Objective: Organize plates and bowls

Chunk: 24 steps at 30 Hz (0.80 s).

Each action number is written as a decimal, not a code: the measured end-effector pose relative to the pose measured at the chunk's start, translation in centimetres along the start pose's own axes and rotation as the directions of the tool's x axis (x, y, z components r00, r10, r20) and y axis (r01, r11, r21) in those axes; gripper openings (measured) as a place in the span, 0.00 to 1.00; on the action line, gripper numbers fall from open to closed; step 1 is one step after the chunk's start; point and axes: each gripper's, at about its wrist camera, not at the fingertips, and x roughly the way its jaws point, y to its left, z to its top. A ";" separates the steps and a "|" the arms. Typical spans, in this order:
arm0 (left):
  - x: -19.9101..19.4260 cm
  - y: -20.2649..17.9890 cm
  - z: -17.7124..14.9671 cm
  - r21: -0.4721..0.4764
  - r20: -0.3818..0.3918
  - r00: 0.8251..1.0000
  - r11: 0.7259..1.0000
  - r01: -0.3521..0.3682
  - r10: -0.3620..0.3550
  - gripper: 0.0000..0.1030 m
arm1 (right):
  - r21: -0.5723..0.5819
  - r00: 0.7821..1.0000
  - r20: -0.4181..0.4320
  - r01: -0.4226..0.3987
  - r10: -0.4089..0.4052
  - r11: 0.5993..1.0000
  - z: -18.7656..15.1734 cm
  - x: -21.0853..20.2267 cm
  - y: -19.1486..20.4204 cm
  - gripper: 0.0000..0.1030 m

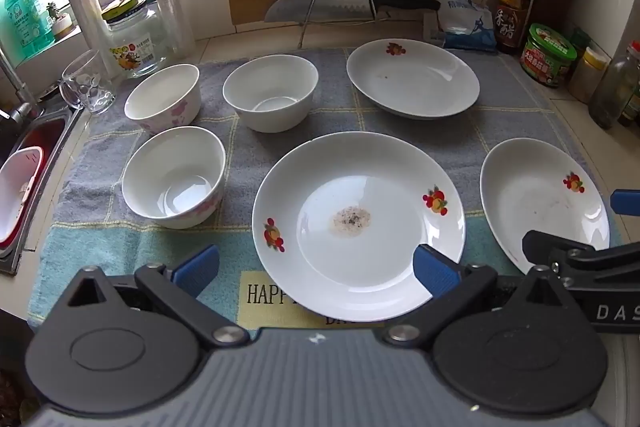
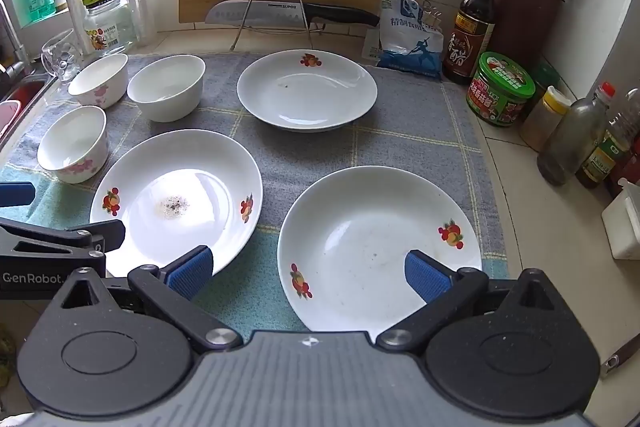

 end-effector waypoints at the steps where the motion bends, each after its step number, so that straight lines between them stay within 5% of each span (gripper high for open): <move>1: 0.0 0.0 0.0 0.002 0.001 1.000 1.000 0.000 0.000 0.99 | 0.000 1.000 -0.001 0.000 0.000 1.000 0.0 0.0 0.0 1.00; 24: 0.0 0.1 0.1 0.000 0.005 1.000 1.000 -0.004 0.004 0.99 | -0.011 1.000 0.002 0.006 -0.006 1.000 0.3 -0.2 0.2 1.00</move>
